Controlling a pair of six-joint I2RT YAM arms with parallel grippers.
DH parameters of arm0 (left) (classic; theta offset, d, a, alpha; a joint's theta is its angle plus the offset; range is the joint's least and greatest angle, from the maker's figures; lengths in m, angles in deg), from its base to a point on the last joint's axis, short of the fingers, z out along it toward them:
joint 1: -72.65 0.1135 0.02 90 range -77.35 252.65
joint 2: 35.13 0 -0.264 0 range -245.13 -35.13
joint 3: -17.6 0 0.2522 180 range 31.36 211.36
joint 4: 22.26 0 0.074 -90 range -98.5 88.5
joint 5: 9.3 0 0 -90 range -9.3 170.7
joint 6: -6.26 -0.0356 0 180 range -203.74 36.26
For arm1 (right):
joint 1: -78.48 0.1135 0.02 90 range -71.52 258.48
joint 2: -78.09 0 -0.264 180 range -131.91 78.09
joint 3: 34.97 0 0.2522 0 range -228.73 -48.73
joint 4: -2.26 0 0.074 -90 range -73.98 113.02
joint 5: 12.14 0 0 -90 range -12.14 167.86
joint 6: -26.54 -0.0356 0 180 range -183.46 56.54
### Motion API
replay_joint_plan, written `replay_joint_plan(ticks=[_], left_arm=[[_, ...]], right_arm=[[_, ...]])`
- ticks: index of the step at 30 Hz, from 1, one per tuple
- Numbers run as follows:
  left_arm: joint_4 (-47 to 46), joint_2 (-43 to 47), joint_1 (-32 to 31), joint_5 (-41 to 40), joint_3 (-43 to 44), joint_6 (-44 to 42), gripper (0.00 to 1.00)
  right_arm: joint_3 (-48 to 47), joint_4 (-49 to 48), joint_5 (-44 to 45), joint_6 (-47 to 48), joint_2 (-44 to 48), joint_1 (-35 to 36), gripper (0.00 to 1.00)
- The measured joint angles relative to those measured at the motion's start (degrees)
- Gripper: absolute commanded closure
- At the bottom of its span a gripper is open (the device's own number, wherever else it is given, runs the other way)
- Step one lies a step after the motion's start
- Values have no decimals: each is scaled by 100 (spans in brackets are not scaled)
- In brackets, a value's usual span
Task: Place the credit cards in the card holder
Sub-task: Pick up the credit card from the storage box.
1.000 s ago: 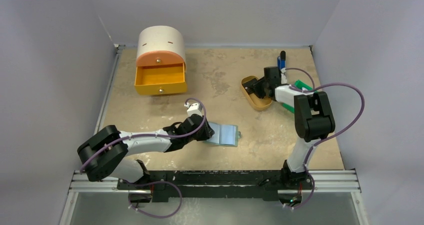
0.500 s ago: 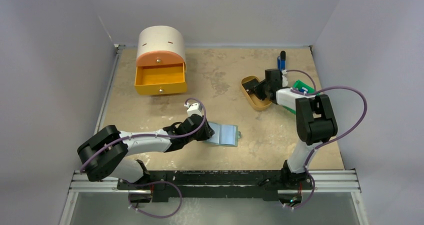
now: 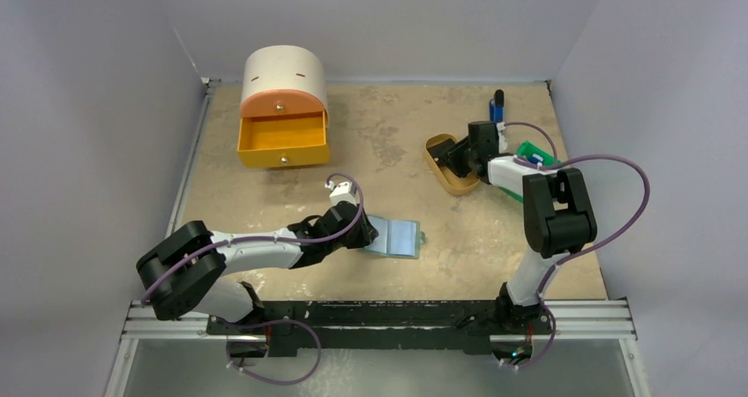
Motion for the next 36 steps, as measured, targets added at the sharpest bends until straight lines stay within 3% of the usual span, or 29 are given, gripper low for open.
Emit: replay_joint_plan(ticks=[36], left_arm=[[-4, 39, 0, 2, -50, 26, 80]], right_arm=[[247, 79, -96, 107, 400, 0, 94]])
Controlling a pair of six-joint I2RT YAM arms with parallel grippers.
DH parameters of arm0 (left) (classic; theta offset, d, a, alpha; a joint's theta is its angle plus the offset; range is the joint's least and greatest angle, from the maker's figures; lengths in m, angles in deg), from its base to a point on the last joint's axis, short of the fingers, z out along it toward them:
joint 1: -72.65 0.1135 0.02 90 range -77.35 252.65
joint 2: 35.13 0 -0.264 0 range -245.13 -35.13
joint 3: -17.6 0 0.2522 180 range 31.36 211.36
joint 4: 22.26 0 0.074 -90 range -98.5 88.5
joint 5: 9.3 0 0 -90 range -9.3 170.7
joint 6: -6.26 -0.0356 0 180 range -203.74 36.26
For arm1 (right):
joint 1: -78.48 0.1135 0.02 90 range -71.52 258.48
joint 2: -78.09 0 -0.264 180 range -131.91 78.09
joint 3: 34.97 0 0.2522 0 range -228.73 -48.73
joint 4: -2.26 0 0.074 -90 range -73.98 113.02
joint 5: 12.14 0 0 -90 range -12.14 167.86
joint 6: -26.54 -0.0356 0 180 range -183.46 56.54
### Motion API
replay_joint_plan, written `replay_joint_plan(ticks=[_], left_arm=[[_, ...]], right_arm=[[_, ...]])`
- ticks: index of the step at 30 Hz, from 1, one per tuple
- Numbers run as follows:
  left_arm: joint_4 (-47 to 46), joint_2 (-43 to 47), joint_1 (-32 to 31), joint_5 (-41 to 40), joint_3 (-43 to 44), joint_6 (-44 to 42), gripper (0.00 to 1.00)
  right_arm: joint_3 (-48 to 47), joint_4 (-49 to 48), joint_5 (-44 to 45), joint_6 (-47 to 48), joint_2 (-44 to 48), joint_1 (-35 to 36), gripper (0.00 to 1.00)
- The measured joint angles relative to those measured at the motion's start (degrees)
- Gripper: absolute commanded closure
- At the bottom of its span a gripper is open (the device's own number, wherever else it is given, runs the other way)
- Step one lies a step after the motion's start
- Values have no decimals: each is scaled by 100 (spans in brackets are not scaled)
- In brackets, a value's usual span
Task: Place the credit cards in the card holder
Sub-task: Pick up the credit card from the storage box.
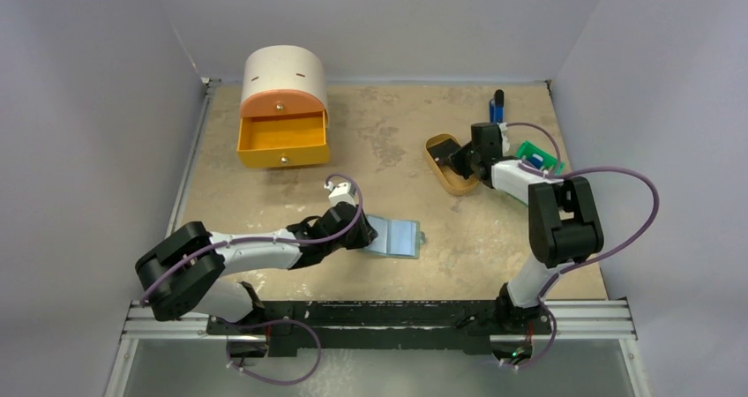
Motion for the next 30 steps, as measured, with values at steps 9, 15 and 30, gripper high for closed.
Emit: replay_joint_plan(ticks=[9, 15, 30], left_arm=[[0, 55, 0, 0, -90, 90, 80], [9, 125, 0, -2, -90, 96, 80], [282, 245, 0, -153, -50, 81, 80]], right_arm=[[2, -42, -13, 17, 214, 0, 100], [11, -57, -63, -57, 302, 0, 100], [-282, 531, -68, -140, 726, 0, 100]])
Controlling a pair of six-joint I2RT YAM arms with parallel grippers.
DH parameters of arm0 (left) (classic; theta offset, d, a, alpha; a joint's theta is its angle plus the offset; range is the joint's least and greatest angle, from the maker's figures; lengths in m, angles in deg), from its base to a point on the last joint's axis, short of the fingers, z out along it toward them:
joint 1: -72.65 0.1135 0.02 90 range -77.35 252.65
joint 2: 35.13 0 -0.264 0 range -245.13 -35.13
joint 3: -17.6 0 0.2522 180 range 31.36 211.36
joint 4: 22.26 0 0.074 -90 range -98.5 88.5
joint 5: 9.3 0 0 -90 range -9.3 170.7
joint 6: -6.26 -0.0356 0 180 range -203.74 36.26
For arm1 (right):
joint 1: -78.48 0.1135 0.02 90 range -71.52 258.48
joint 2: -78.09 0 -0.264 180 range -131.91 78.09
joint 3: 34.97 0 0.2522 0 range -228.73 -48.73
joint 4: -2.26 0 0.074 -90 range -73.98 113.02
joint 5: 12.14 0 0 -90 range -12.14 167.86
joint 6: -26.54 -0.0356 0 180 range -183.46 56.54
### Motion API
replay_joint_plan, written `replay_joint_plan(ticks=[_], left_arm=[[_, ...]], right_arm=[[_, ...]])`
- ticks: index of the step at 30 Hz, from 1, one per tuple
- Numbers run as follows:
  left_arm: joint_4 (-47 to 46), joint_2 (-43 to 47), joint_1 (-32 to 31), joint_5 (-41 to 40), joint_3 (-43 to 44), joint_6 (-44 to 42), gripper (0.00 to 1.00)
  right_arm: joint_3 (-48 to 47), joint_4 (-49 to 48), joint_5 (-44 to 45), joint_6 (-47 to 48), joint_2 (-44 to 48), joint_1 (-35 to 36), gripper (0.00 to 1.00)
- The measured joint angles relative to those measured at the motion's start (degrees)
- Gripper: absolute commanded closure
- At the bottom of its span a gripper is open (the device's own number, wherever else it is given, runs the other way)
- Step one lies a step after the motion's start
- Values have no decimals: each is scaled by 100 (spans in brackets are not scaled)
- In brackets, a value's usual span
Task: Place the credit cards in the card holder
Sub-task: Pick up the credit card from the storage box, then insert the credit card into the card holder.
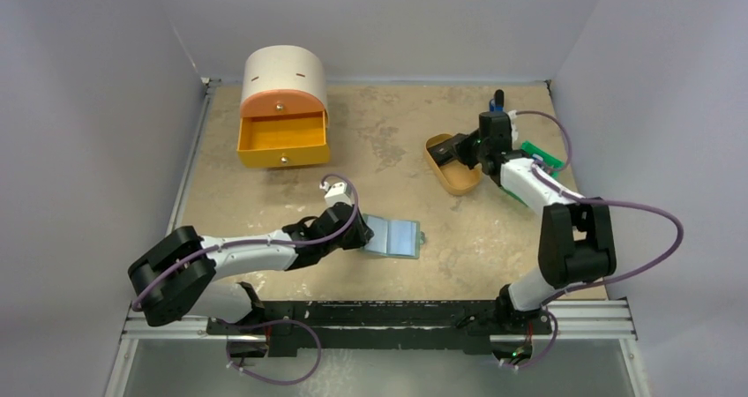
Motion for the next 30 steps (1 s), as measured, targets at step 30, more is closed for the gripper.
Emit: replay_joint_plan(ticks=[30], left_arm=[[1355, 1379, 0, -787, 251, -138, 59]], right_arm=[[2319, 1484, -2789, 2702, 3158, 1572, 100]])
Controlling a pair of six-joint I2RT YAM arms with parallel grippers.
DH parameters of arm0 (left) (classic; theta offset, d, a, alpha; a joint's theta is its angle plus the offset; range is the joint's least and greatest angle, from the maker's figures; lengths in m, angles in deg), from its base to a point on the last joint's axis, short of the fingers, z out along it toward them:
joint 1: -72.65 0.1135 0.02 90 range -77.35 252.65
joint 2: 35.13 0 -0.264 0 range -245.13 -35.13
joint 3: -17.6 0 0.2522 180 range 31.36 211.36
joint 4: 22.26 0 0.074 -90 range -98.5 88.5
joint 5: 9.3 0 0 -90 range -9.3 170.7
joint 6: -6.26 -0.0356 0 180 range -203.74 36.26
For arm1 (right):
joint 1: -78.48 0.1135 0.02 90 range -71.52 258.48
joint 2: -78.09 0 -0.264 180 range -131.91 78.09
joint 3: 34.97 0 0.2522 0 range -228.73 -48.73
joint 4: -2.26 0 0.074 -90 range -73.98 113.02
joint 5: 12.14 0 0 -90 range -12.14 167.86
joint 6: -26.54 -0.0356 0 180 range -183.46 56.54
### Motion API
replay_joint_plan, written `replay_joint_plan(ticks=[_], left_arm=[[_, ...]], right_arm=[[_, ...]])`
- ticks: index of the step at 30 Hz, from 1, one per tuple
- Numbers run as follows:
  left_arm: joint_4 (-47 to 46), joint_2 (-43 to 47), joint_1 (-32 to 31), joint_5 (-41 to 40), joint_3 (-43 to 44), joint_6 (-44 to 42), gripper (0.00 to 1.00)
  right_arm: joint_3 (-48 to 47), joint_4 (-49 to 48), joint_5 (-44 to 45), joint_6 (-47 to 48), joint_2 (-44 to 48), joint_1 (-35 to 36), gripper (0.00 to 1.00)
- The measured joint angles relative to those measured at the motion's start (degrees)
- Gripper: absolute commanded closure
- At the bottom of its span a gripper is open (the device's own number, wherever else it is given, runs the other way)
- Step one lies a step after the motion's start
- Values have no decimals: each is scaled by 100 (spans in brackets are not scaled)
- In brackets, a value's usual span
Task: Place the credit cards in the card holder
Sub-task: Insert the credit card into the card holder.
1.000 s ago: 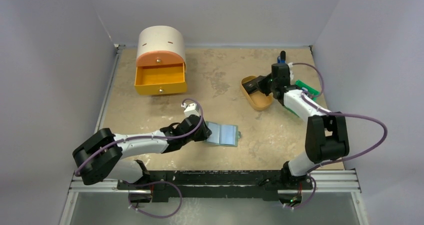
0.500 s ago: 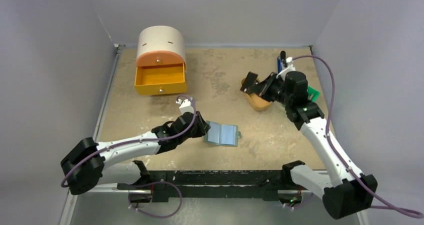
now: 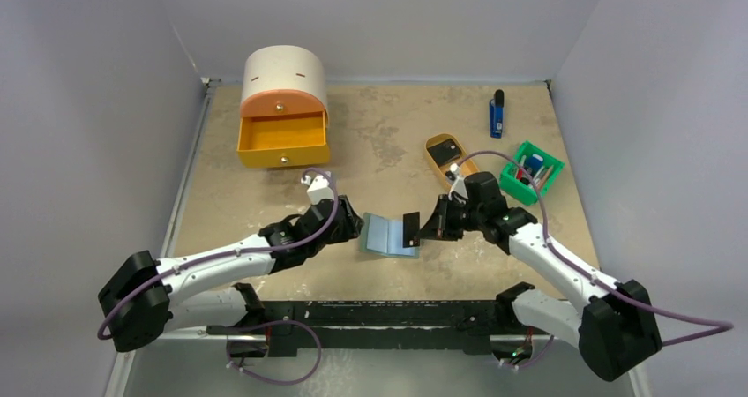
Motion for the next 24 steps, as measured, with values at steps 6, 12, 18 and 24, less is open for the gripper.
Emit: replay_joint_plan(ticks=[6, 12, 18, 24], left_arm=[[-46, -490, 2, 2, 0, 0, 59], [-372, -732, 4, 142, -44, 0, 59], [-774, -841, 4, 291, -179, 0, 61], [-859, -1143, 4, 337, -197, 0, 65]], right_arm=[[114, -573, -339, -205, -352, 33, 100], [114, -992, -544, -363, -868, 70, 100], [114, -1069, -592, -404, -1320, 98, 100], [103, -1150, -610, -446, -1665, 136, 100]])
